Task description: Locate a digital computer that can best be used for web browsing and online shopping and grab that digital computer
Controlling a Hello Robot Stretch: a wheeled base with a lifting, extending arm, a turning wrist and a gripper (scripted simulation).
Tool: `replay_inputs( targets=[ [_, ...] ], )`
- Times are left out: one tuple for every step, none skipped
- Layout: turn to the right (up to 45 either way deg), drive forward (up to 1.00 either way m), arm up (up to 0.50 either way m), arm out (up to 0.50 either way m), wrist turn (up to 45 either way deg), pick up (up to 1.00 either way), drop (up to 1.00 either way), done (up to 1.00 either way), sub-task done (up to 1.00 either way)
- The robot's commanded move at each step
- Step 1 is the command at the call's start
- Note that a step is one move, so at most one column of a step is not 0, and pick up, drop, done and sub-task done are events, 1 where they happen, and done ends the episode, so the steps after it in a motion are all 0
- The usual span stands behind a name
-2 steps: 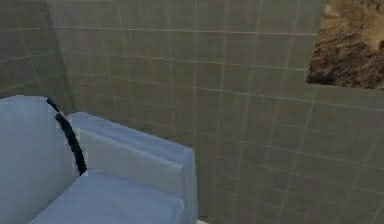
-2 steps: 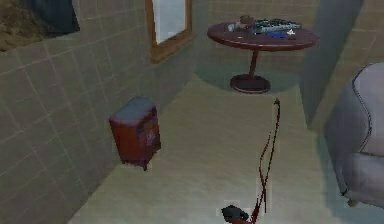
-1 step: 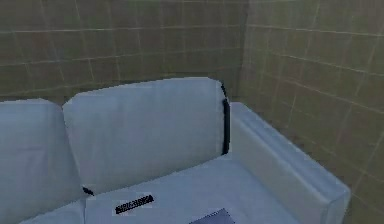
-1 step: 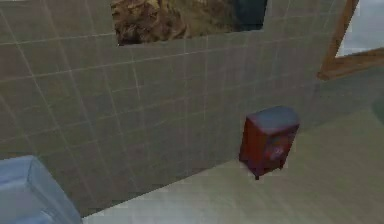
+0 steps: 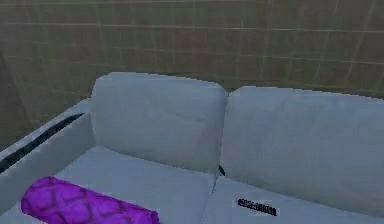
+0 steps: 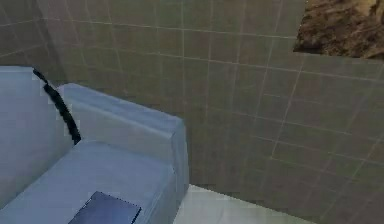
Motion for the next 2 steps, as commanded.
replay_inputs(
  targets=[
    [-33.0,0.00,0.00,0.00,0.0,0.00,0.00,0.00,0.00],
    [0.0,0.00,0.50,0.00,0.0,0.00,0.00,0.00,0.00]
  ],
)
